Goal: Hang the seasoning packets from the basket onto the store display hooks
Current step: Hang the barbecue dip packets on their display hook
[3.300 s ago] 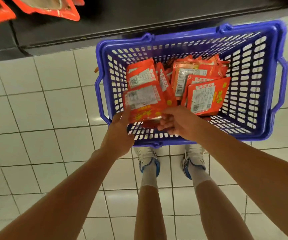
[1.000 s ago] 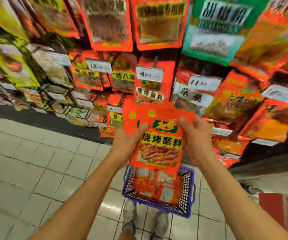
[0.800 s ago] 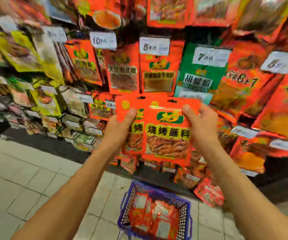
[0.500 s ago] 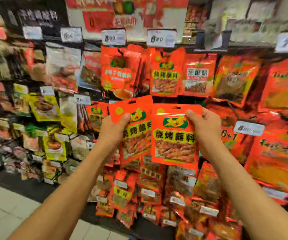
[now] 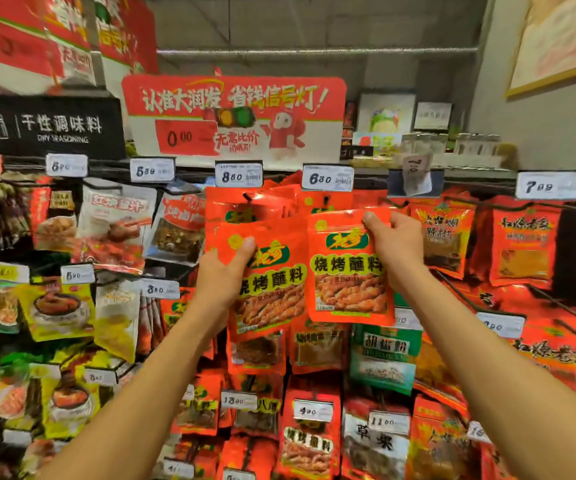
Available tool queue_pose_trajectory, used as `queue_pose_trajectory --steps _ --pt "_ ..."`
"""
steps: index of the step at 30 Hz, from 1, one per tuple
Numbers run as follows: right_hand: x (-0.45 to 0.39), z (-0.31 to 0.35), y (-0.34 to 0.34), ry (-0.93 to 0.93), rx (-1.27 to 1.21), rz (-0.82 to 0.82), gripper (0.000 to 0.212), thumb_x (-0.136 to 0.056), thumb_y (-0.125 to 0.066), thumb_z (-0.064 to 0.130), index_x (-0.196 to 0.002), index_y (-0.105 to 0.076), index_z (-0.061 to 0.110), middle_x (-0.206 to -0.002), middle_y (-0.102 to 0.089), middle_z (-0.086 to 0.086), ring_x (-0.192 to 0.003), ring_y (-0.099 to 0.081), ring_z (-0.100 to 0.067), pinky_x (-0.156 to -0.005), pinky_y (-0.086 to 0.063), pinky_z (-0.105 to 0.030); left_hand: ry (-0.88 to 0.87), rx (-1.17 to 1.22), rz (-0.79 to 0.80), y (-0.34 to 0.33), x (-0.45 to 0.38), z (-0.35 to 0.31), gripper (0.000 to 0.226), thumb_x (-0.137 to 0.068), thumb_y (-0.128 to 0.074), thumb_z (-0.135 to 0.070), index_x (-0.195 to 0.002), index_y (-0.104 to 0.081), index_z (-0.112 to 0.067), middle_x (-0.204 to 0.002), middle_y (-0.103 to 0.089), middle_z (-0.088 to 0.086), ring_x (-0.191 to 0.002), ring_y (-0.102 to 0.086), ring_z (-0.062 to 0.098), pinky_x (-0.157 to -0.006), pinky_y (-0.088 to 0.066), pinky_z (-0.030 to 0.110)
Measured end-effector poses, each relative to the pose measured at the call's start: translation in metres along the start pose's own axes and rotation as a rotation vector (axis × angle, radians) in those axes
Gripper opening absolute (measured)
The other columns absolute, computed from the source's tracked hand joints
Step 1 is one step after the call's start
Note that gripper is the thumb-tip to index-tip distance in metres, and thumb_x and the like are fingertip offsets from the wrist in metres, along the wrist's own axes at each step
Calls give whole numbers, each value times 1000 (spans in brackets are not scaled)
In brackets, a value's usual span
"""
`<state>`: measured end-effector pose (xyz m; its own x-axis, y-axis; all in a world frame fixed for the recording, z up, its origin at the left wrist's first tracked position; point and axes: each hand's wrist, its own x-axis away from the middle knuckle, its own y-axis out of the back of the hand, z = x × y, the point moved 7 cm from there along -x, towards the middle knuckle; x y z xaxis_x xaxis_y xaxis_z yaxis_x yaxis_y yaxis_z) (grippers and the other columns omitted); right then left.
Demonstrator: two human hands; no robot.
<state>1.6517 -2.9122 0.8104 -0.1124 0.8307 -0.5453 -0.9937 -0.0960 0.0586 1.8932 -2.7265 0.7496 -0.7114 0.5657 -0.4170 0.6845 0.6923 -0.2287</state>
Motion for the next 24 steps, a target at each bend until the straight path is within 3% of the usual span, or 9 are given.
queue_pose_trajectory --steps 4,8,10,12,14,16,18,21,24 --pt "-13 8 -26 69 54 -4 62 -73 -58 62 -80 -65 0 -78 -71 -14 -66 -59 -23 -71 -54 -52 -46 -41 87 0 -17 -2 14 -94 -70 -28 -88 -71 -15 -78 -77 -12 -71 -72 2 -60 -53 15" --pt "-24 5 -39 91 47 -62 53 -84 -62 48 -78 -59 -4 -70 -60 -13 -65 -46 -18 -60 -44 -49 -92 -54 146 0 -29 -2 13 -95 -69 -26 -86 -72 -17 -80 -78 -13 -72 -72 1 -60 -52 13" --pt "-31 -1 -42 88 63 -93 48 -89 -66 42 -78 -60 -5 -72 -63 -19 -64 -45 -18 -59 -36 -38 -103 -46 167 0 -33 -1 14 -94 -69 -29 -85 -74 -19 -83 -78 -10 -76 -74 4 -61 -53 15" --pt "-38 -8 -44 61 118 -127 43 -91 -68 38 -76 -62 -2 -68 -63 -12 -62 -46 -17 -55 -32 -34 -105 -34 199 -1 -36 1 15 -94 -69 -29 -82 -77 -24 -84 -79 -7 -78 -75 8 -62 -55 17" --pt "-47 -17 -50 16 158 -138 36 -92 -69 37 -76 -65 5 -69 -64 0 -66 -55 -19 -55 -37 -31 -102 -27 221 -2 -39 2 16 -94 -69 -28 -82 -78 -30 -85 -79 -6 -79 -76 11 -63 -56 19" --pt "-60 -28 -61 -47 171 -128 29 -93 -68 38 -89 -71 10 -87 -72 -3 -87 -66 -26 -72 -52 -39 -84 -24 221 -3 -42 5 13 -94 -69 -28 -86 -76 -21 -87 -79 -4 -82 -76 13 -66 -57 22" --pt "-75 -37 -69 -90 174 -141 30 -92 -68 38 -92 -70 8 -97 -73 -7 -103 -66 -34 -89 -52 -44 -67 -43 217 -4 -45 6 15 -94 -69 -30 -91 -73 -15 -90 -80 -3 -85 -76 14 -71 -57 25" --pt "-98 -45 -79 -160 248 -148 31 -93 -68 40 -90 -73 10 -101 -72 -12 -110 -64 -36 -86 -47 -40 -57 -50 229 -11 -48 4 17 -93 -71 -34 -92 -73 -18 -93 -79 -2 -89 -76 17 -79 -58 35" --pt "-111 -56 -83 -273 209 -117 44 -90 -71 43 -119 -71 9 -124 -69 -14 -122 -60 -35 -100 -46 -39 -53 -64 243 -22 -49 5 22 -91 -72 -40 -89 -73 -18 -94 -79 4 -90 -76 23 -86 -60 45"
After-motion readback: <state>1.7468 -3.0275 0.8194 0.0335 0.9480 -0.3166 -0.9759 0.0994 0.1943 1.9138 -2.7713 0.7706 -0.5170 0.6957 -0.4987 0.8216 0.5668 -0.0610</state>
